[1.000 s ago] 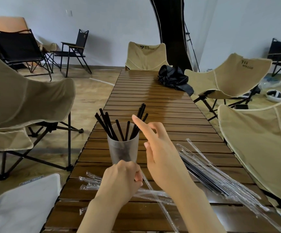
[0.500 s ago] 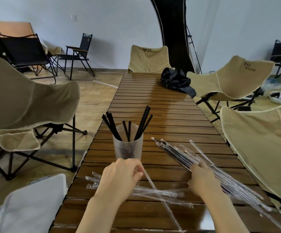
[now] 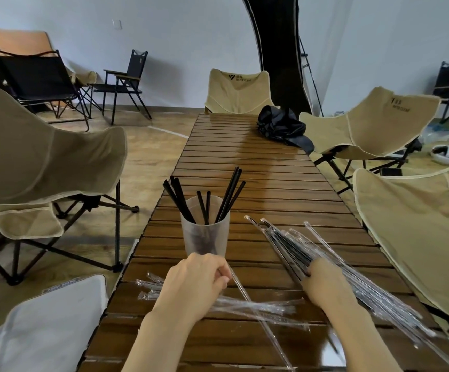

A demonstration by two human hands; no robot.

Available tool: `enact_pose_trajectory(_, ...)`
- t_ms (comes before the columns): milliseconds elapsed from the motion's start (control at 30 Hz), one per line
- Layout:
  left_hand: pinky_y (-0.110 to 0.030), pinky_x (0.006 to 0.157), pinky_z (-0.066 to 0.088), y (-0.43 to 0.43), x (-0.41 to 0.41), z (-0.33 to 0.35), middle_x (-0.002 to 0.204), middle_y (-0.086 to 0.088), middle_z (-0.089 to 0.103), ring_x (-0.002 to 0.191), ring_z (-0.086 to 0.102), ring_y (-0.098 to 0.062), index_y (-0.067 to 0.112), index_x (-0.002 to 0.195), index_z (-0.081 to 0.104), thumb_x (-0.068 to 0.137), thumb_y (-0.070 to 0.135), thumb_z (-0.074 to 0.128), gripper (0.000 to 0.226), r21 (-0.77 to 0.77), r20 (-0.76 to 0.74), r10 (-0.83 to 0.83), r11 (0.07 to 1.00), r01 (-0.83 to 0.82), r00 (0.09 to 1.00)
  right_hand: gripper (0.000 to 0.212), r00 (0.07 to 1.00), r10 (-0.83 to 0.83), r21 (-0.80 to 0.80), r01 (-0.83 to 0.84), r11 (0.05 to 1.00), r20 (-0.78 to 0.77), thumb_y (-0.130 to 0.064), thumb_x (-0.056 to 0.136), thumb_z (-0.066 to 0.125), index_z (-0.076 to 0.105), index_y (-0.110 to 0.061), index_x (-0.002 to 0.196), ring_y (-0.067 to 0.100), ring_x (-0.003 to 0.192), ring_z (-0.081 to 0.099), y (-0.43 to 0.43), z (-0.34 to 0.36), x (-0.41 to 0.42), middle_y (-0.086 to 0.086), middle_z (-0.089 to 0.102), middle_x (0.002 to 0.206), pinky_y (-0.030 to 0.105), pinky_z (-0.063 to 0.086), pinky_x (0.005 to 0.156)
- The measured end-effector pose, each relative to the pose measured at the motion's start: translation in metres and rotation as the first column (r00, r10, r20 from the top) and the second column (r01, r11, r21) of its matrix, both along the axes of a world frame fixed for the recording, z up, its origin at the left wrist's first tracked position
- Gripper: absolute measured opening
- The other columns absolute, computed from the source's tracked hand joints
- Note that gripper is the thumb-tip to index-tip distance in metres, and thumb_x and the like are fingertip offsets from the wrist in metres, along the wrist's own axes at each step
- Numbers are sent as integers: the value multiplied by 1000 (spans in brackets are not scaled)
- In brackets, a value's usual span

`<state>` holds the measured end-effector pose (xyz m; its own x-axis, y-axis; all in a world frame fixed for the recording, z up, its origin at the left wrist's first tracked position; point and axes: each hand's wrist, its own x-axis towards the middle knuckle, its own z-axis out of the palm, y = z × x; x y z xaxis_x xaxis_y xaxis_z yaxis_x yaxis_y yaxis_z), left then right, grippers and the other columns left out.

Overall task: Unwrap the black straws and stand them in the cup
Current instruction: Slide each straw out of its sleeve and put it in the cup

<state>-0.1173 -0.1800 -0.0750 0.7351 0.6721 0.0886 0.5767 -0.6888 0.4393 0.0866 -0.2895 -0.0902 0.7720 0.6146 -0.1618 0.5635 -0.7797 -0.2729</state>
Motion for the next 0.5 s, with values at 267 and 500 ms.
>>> enact_pose_trajectory(267,-13,88,48,-8,10,10,112,23,60,96,56,10,44,115,53,92,37,55,24,2,85,-168,986,168,982,23,960,189,-10,-195,981,-205,-21,92,62,59,-25,69,-2,50,49,-21,64,14,-8,55,53,14,35,51)
enact_pose_trajectory(500,-14,92,41,-18,22,19,118,22,46,105,45,7,39,119,49,95,38,50,24,85,137,-318,947,309,938,35,832,462,56,-469,881,-305,-22,90,64,62,-22,55,-1,38,42,-24,85,4,-8,52,44,11,34,49)
